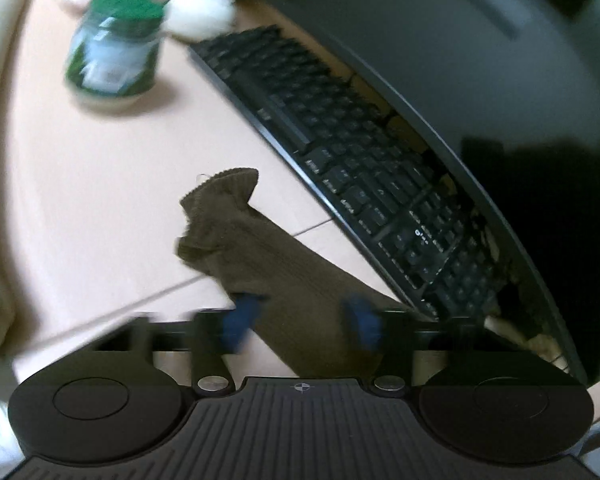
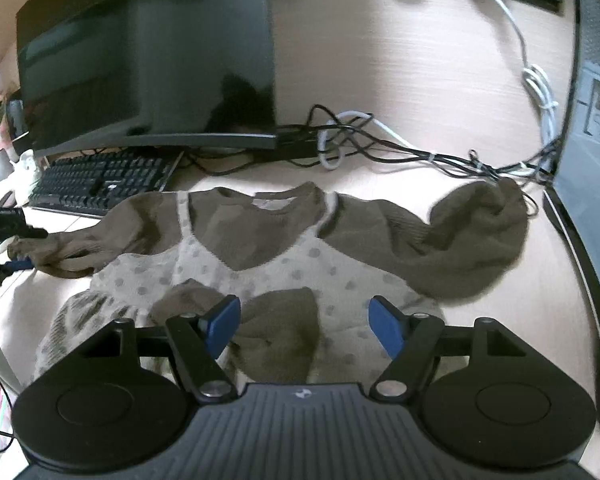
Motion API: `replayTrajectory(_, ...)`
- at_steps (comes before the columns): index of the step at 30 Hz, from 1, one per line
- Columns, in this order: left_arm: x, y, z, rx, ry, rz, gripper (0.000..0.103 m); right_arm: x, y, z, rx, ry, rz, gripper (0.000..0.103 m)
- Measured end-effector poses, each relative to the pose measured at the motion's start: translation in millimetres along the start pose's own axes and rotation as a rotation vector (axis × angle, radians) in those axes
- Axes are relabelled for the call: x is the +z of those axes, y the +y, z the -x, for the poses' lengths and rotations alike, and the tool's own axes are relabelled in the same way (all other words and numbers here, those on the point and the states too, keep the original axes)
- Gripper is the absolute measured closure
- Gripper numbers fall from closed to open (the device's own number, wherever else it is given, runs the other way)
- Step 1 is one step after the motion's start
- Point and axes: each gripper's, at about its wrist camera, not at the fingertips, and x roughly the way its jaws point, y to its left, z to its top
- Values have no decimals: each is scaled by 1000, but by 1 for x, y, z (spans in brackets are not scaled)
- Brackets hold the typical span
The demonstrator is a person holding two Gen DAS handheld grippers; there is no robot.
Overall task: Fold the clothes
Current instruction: 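Lay the held sleeve on the desk and open the left tool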
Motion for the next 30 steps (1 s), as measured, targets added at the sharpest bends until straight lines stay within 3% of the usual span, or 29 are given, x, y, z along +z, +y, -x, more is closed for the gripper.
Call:
replayTrajectory(2, 4, -7, 5, -27, -32, -20, 97, 0, -11, -1, -2, -2, -17, 31)
replayTrajectory(4, 9, -23, 28, -111, -108, -54, 97, 0, -22, -3, -3, -4, -34, 31)
replayTrajectory(7, 12, -64, 69, -239, -229, -189, 98, 0, -38, -6, -5, -7, -59, 31)
replayTrajectory(9, 11, -89, 86, -307, -257, -249, 98, 0, -48, -8, -6, -9, -76, 31)
replayTrajectory(11, 8, -103, 92, -327, -240, -252, 93, 1, -56, -9, -4, -11, -86, 31)
replayTrajectory(13, 5, -93, 86, -296, -188, -163, 77, 3, -59, -10, 0, -14, -86, 31)
replayTrajectory(14, 4, -80, 79, -274, -147, -86, 49, 3, -60, -11, 3, -15, -87, 31)
replayTrajectory(15, 2, -63, 69, -245, -98, 9, 36, 4, -61, -12, 5, -17, -87, 31)
replayTrajectory(18, -5, -20, 44, -119, 29, 244, 35, 7, -66, -13, 12, -21, -88, 31)
replayTrajectory(22, -9, 12, 23, -20, 60, 395, 29, 8, -64, -14, 14, -20, -87, 31)
replayTrajectory(25, -7, 19, 10, 9, 57, 404, 28, 9, -57, -11, 17, -21, -67, 31)
replayTrajectory(30, 5, 9, -7, 54, 4, 306, 26, 9, -48, -2, -3, -21, -47, 31)
